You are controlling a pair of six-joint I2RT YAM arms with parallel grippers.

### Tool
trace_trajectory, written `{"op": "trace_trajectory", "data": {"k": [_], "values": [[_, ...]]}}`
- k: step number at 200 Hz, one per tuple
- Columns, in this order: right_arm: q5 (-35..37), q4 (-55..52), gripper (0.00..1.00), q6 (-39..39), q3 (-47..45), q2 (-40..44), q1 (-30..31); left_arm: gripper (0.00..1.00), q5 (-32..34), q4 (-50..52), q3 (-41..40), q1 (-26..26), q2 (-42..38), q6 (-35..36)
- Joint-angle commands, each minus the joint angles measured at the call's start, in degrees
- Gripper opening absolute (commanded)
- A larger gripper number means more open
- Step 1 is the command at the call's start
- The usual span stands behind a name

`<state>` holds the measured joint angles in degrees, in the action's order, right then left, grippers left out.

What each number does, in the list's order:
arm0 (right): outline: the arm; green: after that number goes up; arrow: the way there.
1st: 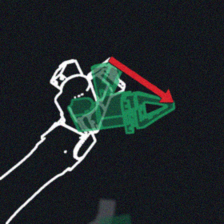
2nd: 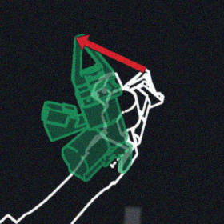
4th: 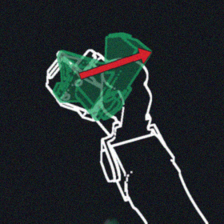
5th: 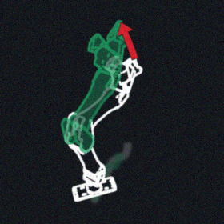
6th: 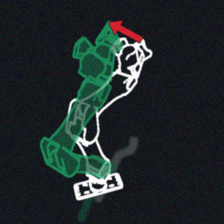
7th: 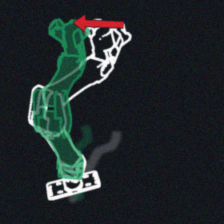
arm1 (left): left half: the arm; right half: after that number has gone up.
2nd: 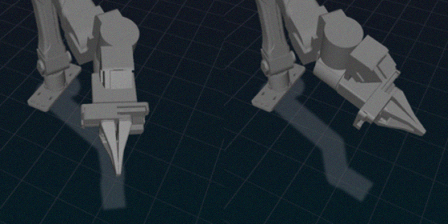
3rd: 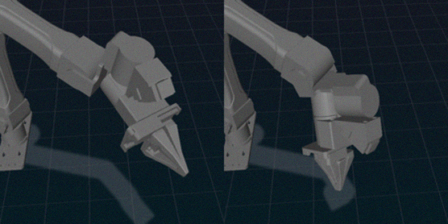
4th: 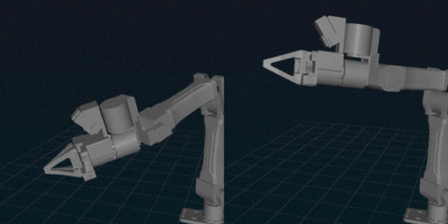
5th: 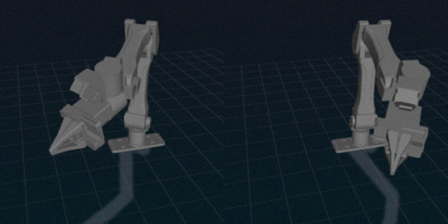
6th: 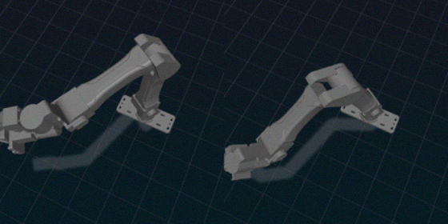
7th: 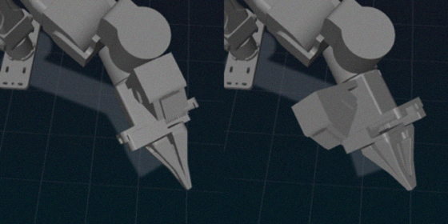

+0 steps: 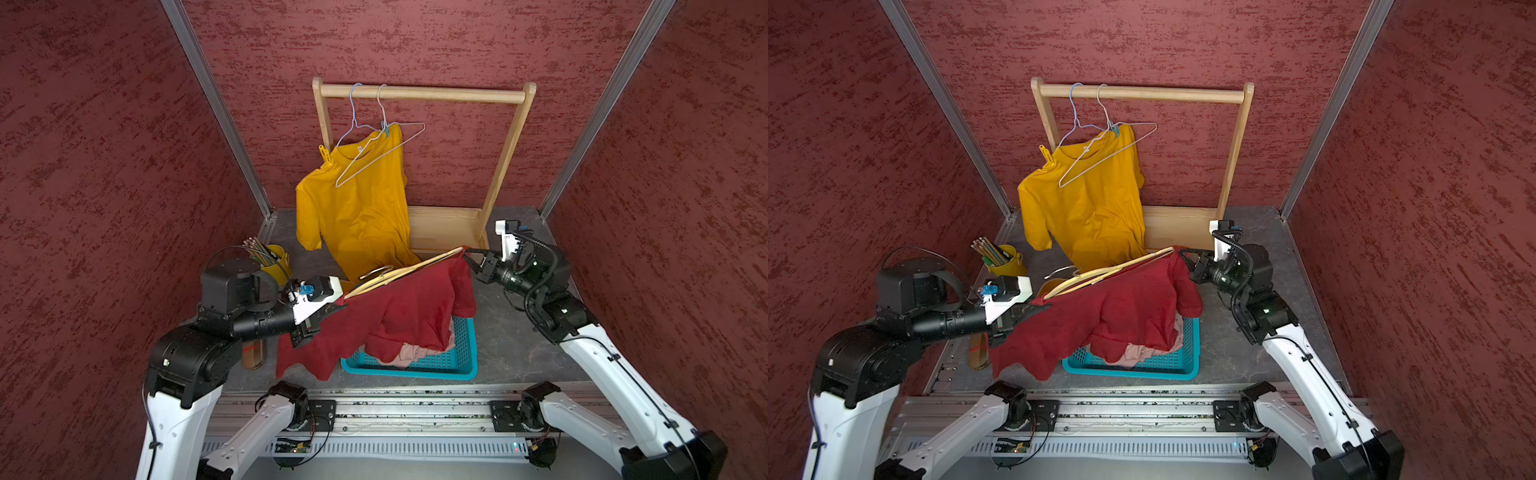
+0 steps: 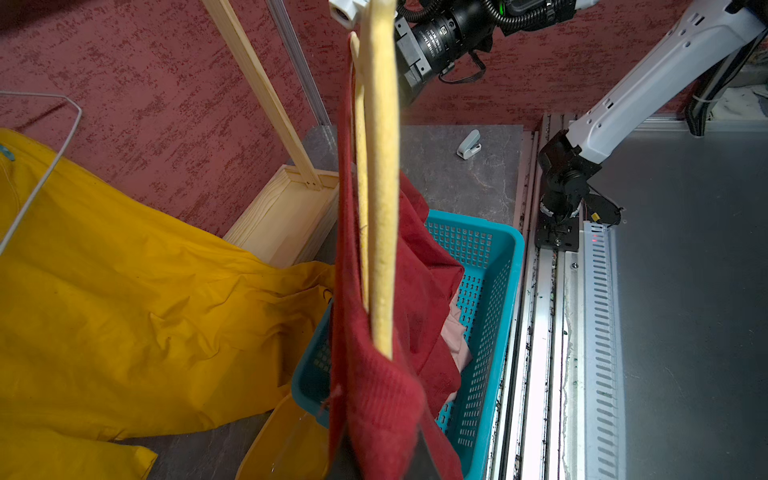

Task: Remove the clothespins securing t-shirts to the hanger
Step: Remove the T-shirt from the hanger.

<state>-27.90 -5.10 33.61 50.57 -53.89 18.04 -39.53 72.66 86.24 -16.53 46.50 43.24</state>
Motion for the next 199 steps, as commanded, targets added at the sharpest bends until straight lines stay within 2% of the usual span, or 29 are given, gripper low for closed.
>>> {"op": "trace_trajectory", "data": {"k": [1, 67, 108, 133, 160, 199], "values": [[2.3, 1.3, 0.00, 2.7, -2.1, 0.5, -3.5, 0.00, -5.0, -3.9, 2.0, 0.1, -1.5, -0.2], [-6.3, 11.4, 0.00, 9.5, -7.5, -0.4, -8.1, 0.00, -6.2, -4.4, 2.6, 0.1, -1.7, -0.4], [-8.0, 12.3, 0.00, 10.2, -8.4, -1.2, -8.7, 0.00, -6.2, -7.4, 1.7, 0.1, -2.0, -1.8], [-8.6, 14.2, 0.00, 11.4, -10.6, -0.9, -8.6, 0.00, -5.3, -12.6, 0.2, 0.1, -3.2, -5.7], [-10.6, 17.6, 0.00, 13.7, -13.6, -0.2, -8.6, 0.00, -6.0, -13.3, 1.2, 0.2, -1.8, -7.9], [-10.0, 15.1, 0.00, 11.1, -13.6, 2.1, -8.6, 0.00, -7.7, -13.2, 3.1, 0.1, 0.5, -8.5]]}}
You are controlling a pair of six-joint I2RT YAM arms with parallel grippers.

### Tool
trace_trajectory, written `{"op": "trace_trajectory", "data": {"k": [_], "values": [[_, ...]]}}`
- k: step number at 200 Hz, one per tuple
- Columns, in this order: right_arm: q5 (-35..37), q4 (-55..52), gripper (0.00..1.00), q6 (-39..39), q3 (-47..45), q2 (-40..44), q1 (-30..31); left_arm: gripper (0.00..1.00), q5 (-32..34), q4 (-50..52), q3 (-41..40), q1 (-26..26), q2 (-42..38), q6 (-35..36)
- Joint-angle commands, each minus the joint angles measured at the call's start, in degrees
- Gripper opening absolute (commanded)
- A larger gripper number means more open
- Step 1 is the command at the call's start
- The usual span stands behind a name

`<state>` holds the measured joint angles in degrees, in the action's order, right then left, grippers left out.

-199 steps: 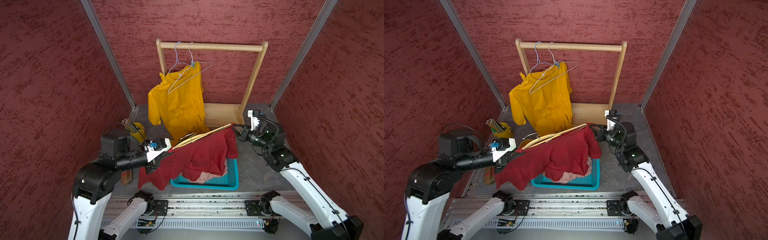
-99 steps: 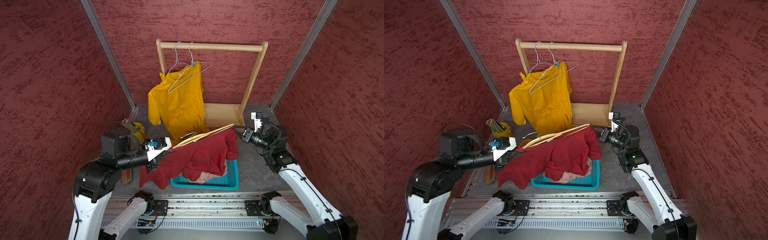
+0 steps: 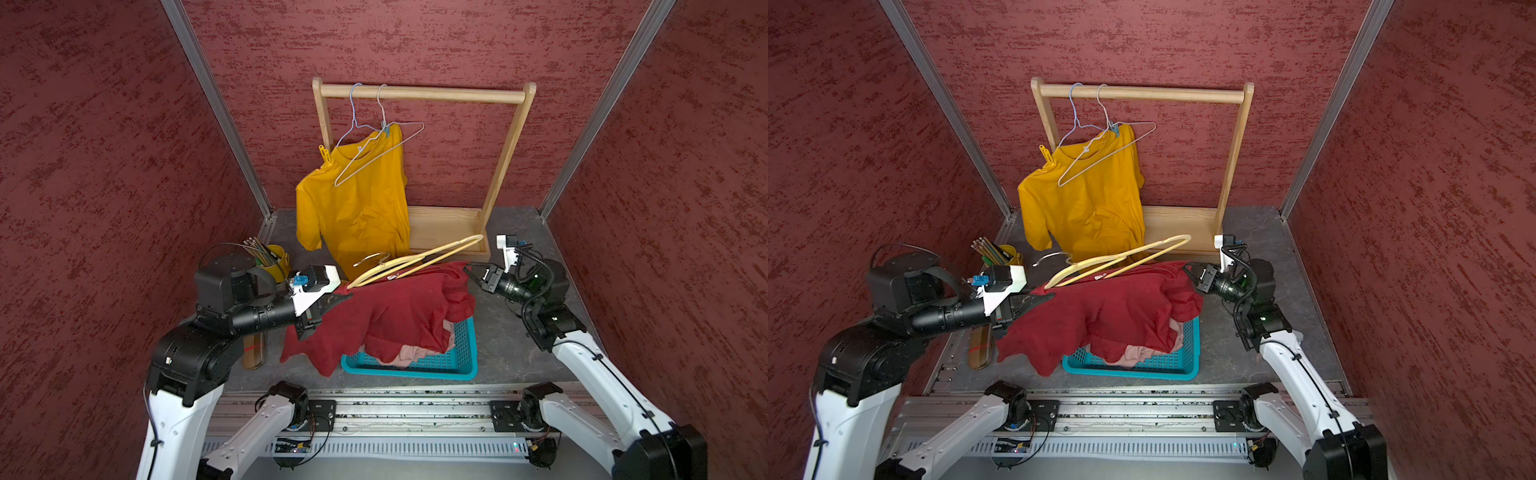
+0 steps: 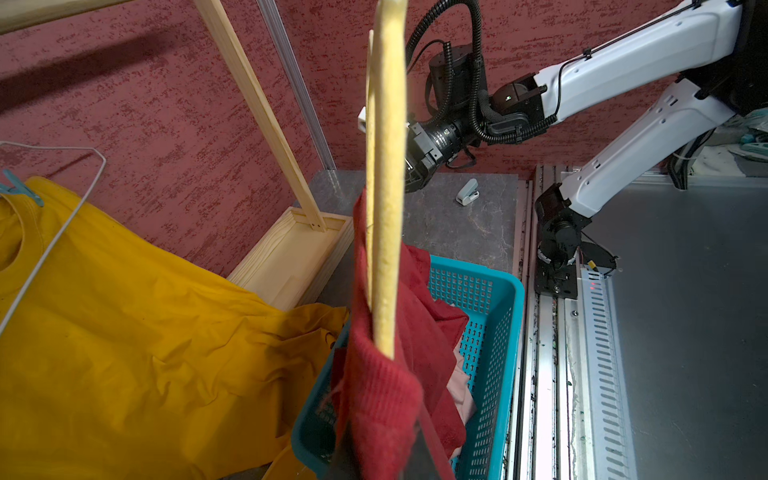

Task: Remove the clothespins securing t-shirts to the hanger
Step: Remove the T-shirt from the hanger.

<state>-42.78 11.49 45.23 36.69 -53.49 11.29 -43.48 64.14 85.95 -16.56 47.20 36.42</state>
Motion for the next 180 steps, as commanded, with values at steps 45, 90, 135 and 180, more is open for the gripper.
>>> {"op": "trace_trajectory", "data": {"k": [45, 90, 135, 180], "values": [[9.8, -8.0, 0.21, -6.3, 2.6, 4.9, -1.8, 0.00, -8.1, -7.8, 3.9, -0.2, 2.8, -4.8], [12.2, -11.8, 0.31, -9.4, 2.3, 8.1, -1.8, 0.00, -5.7, -10.0, 5.3, -5.5, 6.5, -6.4], [23.1, -20.1, 0.35, -15.9, 6.0, 12.9, -1.9, 0.00, 8.7, -2.6, 13.7, -18.2, 15.2, -3.9], [41.5, -28.8, 0.42, -25.9, 13.3, 21.5, -1.9, 0.00, 19.5, 3.4, 23.0, -27.5, 24.5, -1.0]]}}
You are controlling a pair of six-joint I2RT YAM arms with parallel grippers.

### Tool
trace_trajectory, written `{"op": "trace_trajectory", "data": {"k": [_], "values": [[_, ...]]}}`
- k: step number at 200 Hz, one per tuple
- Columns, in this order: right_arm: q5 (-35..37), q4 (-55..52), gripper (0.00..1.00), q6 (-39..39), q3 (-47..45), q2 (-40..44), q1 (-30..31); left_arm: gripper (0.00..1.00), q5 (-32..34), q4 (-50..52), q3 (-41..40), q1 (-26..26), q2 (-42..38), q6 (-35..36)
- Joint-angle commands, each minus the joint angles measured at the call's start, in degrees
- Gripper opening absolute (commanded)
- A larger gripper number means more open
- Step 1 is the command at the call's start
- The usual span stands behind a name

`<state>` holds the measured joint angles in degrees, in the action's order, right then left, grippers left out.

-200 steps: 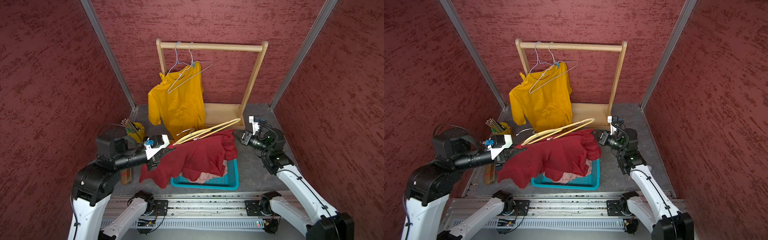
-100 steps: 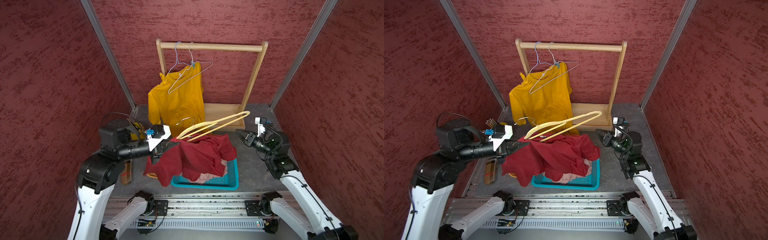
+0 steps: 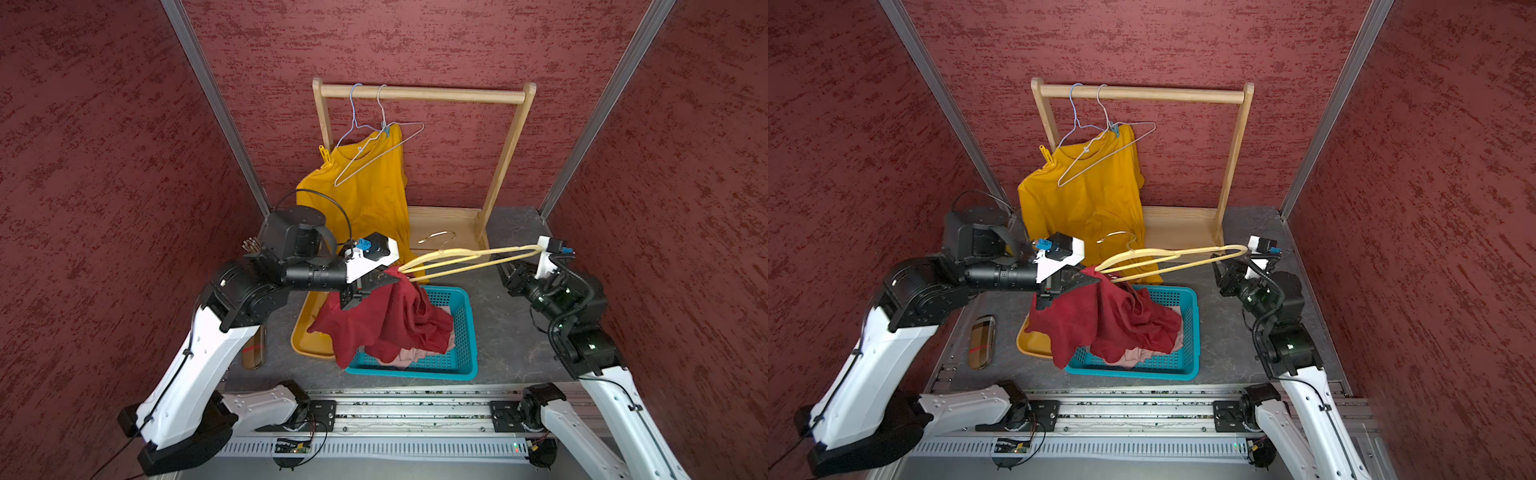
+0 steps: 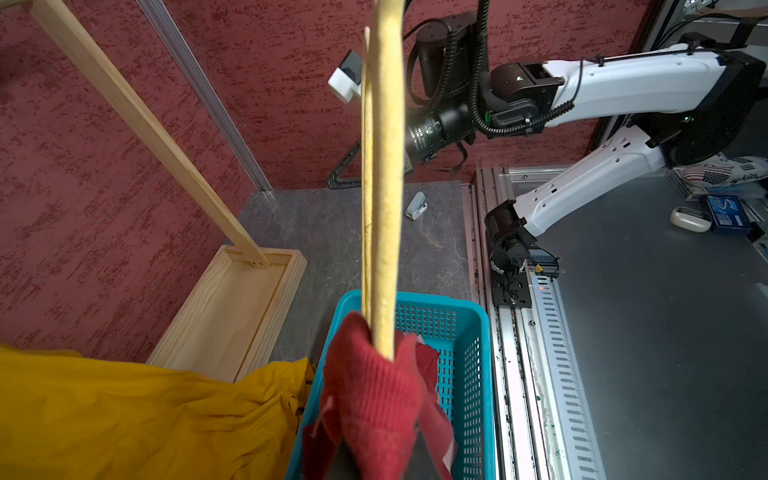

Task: Remove the clothespins securing t-shirts to the hanger
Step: Remove the T-shirt from the hanger.

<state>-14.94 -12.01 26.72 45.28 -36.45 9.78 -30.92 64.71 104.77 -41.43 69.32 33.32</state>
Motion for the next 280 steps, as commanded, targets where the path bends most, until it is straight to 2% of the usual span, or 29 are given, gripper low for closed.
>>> {"op": "trace_trajectory", "data": {"k": [1, 43, 78, 96, 117, 151, 167, 196, 225, 256, 280], "values": [[14.2, -5.4, 0.42, -7.6, 4.9, 4.6, -0.4, 0.00, 7.0, 2.9, 4.3, -2.8, 2.6, 2.1], [26.6, -9.8, 0.46, -15.4, 12.2, 9.7, -0.3, 0.00, 8.7, 3.3, 10.7, -6.2, 9.4, 2.7], [30.6, -11.8, 0.47, -19.6, 17.1, 12.1, -0.4, 0.00, 8.8, 5.0, 16.2, -7.0, 15.7, 3.8], [29.8, -12.4, 0.50, -21.7, 18.6, 12.7, -0.4, 0.00, 8.1, 5.4, 17.8, -7.1, 18.0, 4.0], [21.9, -14.7, 0.56, -25.1, 21.2, 11.4, -0.4, 0.00, 7.1, 6.1, 18.3, -7.0, 19.7, 4.3], [-2.8, -21.0, 0.60, -28.5, 26.5, 5.2, -0.3, 0.00, 4.8, 7.5, 18.1, -6.0, 21.8, 4.6], [-10.5, -20.0, 0.61, -28.2, 25.8, 4.1, -0.3, 0.00, 3.0, 7.7, 17.8, -5.3, 22.4, 4.4], [-19.3, -16.8, 0.68, -27.7, 23.6, 3.0, -0.4, 0.00, 0.3, 8.2, 17.8, -4.5, 23.2, 4.1], [-27.1, -16.8, 0.73, -28.1, 24.0, -1.8, -0.4, 0.00, -1.5, 9.5, 17.4, -4.2, 23.9, 4.3], [-32.2, -17.6, 0.74, -29.4, 23.7, -6.3, -0.3, 0.00, -3.5, 9.1, 14.5, -4.0, 23.4, 5.2], [-33.6, -16.8, 0.74, -29.8, 22.0, -8.0, -0.4, 0.00, -5.2, 8.8, 13.4, -3.5, 23.4, 5.1]]}}
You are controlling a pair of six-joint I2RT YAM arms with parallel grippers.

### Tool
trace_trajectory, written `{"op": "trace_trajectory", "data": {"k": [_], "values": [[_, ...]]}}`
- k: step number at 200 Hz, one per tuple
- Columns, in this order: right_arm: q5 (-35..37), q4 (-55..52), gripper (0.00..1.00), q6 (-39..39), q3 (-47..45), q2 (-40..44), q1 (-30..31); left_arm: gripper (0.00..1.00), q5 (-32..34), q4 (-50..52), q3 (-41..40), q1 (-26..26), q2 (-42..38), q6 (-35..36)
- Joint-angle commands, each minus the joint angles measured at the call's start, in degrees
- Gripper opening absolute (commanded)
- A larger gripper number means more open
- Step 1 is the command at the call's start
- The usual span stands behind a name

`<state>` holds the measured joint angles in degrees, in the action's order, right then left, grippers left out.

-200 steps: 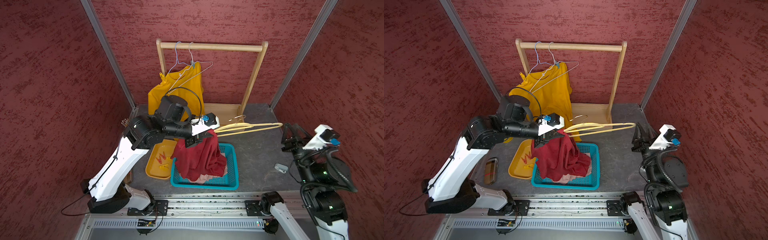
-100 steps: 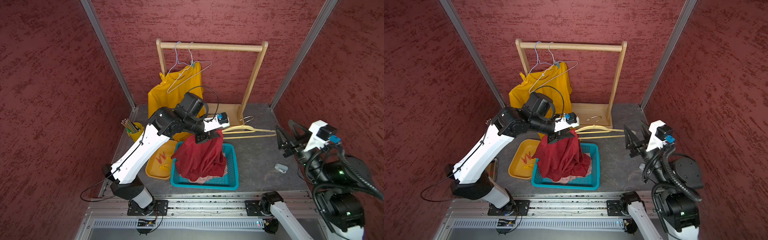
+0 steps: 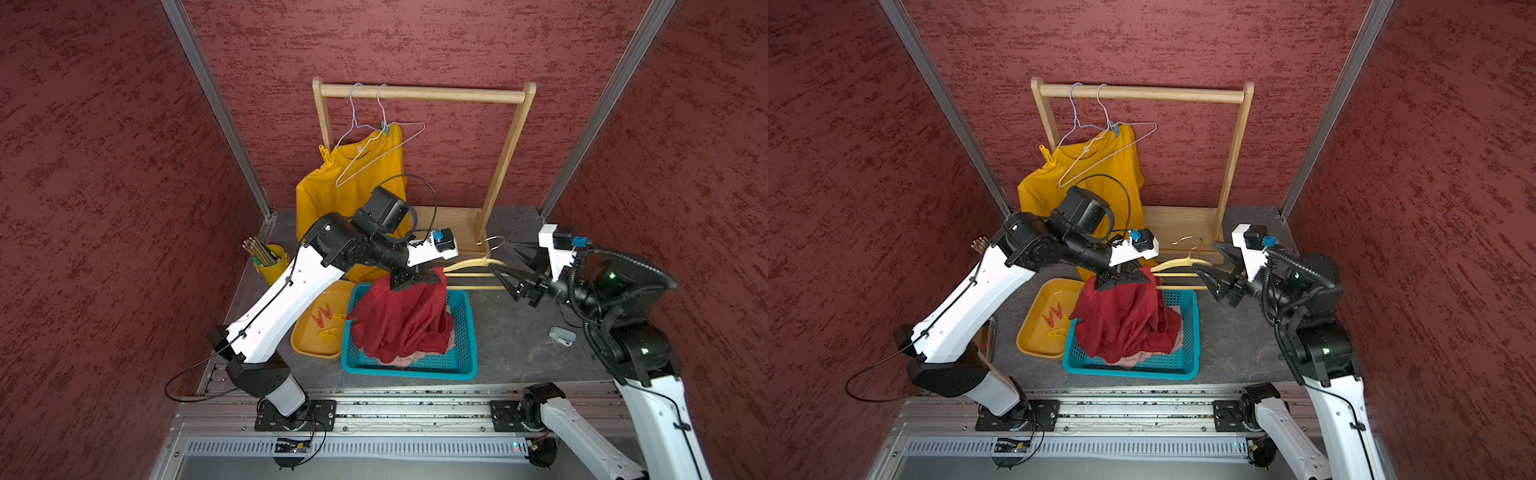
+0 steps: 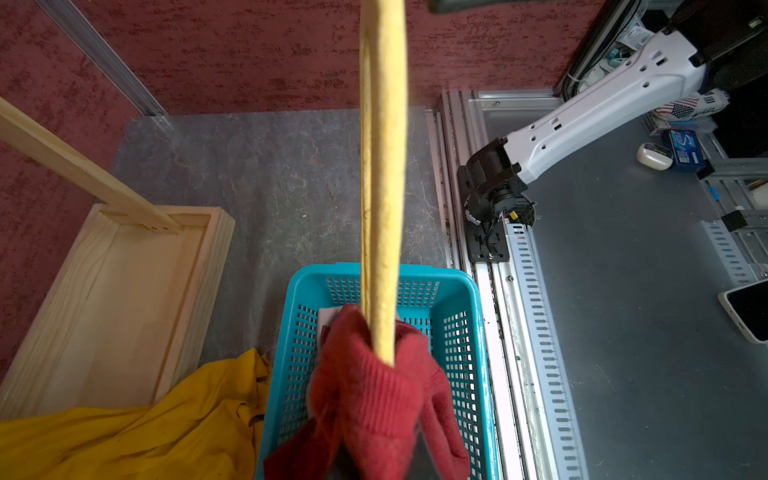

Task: Remove the clothespins securing t-shirts to the hanger
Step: Remove the T-shirt from the hanger.

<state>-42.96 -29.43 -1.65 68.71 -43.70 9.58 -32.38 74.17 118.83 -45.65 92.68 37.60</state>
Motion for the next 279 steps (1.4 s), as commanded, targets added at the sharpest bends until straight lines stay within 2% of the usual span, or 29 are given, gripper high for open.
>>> {"op": "trace_trajectory", "data": {"k": [1, 68, 116, 132, 171, 230, 259, 279], "values": [[-5.5, 0.7, 0.74, -1.4, -1.5, -0.8, -0.2, 0.00, -3.8, -0.7, -0.6, 0.7, 0.1, 0.8], [-6.3, 4.0, 0.74, -2.2, -6.2, -1.5, -0.1, 0.00, -5.6, -0.8, -0.1, 0.5, 0.3, -0.5], [-7.3, 6.0, 0.68, -2.9, -7.7, -2.1, -0.1, 0.00, -5.3, -1.1, -0.1, -0.6, 0.2, -0.9], [-8.1, 6.2, 0.62, -3.0, -8.2, -2.2, -0.1, 0.00, -5.4, -1.3, 0.0, -0.6, 0.2, -0.9], [-8.6, 7.7, 0.30, -4.7, -10.4, -1.1, -0.2, 0.00, -4.8, -2.8, -0.5, -0.7, -0.3, -1.3], [-9.3, 9.8, 0.00, -6.8, -14.7, 2.2, -0.1, 0.00, -5.5, -13.6, -7.7, -0.7, -5.3, -3.3], [-10.0, 10.4, 0.00, -7.1, -16.0, 4.5, -0.2, 0.00, -4.9, -20.6, -14.1, -0.7, -9.3, -4.6], [-10.2, 10.7, 0.00, -6.7, -16.3, 6.0, -0.2, 0.05, -4.4, -26.4, -19.2, -0.6, -12.6, -5.4]]}}
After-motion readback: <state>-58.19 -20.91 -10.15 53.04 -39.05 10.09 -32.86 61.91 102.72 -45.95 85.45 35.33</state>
